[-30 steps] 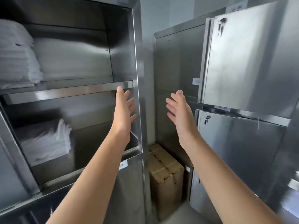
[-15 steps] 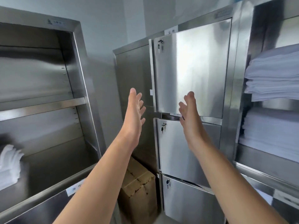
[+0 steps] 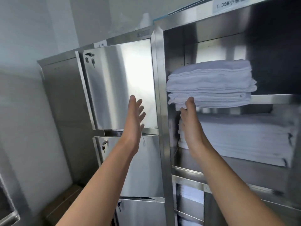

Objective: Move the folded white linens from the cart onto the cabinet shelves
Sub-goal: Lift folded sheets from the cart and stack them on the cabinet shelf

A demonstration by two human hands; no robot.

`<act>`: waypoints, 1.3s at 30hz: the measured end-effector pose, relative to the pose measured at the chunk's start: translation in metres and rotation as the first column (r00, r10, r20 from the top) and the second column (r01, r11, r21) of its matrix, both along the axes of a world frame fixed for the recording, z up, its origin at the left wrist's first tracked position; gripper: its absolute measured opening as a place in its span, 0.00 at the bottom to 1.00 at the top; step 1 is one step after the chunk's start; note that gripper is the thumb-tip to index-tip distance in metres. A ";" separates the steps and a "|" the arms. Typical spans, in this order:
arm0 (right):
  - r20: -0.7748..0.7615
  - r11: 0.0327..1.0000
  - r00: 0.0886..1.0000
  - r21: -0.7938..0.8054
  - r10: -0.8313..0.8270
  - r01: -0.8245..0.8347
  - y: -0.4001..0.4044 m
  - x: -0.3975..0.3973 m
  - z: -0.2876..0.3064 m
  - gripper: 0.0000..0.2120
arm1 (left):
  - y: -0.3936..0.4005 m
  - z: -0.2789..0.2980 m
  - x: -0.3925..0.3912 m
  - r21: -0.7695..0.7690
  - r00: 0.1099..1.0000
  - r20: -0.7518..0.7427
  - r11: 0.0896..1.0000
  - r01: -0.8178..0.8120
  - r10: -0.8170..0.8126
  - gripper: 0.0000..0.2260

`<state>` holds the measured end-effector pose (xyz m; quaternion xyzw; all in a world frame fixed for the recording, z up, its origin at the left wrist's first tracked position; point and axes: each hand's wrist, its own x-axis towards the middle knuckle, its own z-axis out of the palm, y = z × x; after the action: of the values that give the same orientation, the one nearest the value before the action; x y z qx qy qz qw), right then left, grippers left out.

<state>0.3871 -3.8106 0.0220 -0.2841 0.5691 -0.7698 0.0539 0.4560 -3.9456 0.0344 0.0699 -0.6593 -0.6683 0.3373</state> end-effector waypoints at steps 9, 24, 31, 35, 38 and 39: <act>0.038 0.967 0.968 -0.059 -0.248 0.250 0.051 -0.047 0.014 0.31 | 0.033 0.014 -0.082 0.023 0.963 -0.071 0.965 0.260 -0.258 0.28; -0.009 0.871 0.871 0.000 -0.491 0.491 0.020 -0.070 0.025 0.31 | -0.002 0.027 -0.158 0.087 0.876 -0.124 0.874 0.477 -0.466 0.30; 0.003 0.847 0.847 0.024 -0.531 0.531 0.009 -0.079 0.010 0.32 | -0.005 0.011 -0.173 0.102 0.839 -0.088 0.833 0.544 -0.537 0.30; 0.018 0.841 0.841 0.007 -0.541 0.541 0.007 -0.080 0.014 0.33 | -0.008 0.013 -0.173 0.082 0.832 -0.100 0.828 0.554 -0.546 0.30; 0.017 0.844 0.845 -0.026 -0.535 0.535 0.006 -0.077 0.023 0.31 | -0.010 0.019 -0.169 0.070 0.828 -0.125 0.827 0.557 -0.547 0.29; 0.009 0.850 0.850 -0.037 -0.526 0.526 0.004 -0.075 0.025 0.29 | -0.013 0.019 -0.169 0.070 0.829 -0.133 0.829 0.555 -0.543 0.29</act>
<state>0.3117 -3.8068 0.0474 -0.1191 0.6103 -0.7657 -0.1645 0.2875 -3.9585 0.0534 -0.1409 -0.5960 -0.7738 0.1617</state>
